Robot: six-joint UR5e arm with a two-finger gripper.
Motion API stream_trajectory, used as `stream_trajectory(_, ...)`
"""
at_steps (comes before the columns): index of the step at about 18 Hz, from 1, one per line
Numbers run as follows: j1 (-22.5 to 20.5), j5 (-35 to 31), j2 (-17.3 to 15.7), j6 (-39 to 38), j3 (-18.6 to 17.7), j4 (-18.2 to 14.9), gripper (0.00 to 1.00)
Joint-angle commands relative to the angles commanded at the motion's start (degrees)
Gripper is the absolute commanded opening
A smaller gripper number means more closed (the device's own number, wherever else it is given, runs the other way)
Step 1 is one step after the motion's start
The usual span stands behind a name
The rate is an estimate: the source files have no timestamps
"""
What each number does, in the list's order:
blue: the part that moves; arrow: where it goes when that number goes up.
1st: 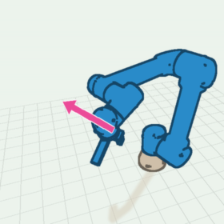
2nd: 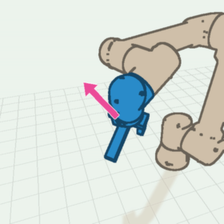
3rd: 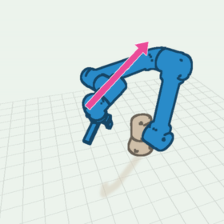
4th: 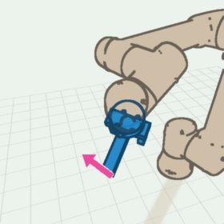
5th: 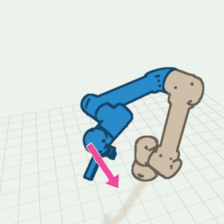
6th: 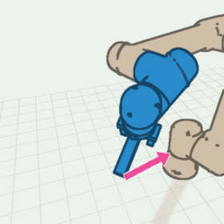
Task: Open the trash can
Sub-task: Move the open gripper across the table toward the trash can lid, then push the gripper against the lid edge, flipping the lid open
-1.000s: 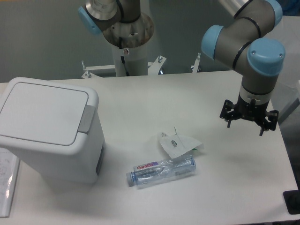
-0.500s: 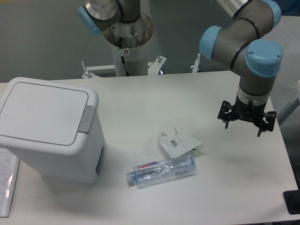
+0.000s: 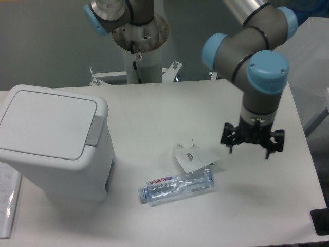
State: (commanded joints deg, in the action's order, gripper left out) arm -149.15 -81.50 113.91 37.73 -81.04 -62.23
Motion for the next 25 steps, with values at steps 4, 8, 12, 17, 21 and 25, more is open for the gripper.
stream_trajectory(4,0.18,12.74,-1.32,-3.09,0.09,-0.09,1.0)
stream_trajectory(8,1.41,18.03,-3.95,-6.79,-0.17,-0.09,1.0)
stream_trajectory(12,2.99,22.0,-10.27,-10.29,-3.77,-0.09,1.0)
stream_trajectory(17,5.8,24.19,-14.85,-12.06,-4.57,-0.09,1.0)
stream_trajectory(21,9.31,23.58,-16.78,-12.68,-7.2,0.0,1.0)
stream_trajectory(25,9.93,23.41,-16.97,-13.2,-8.43,0.09,1.0)
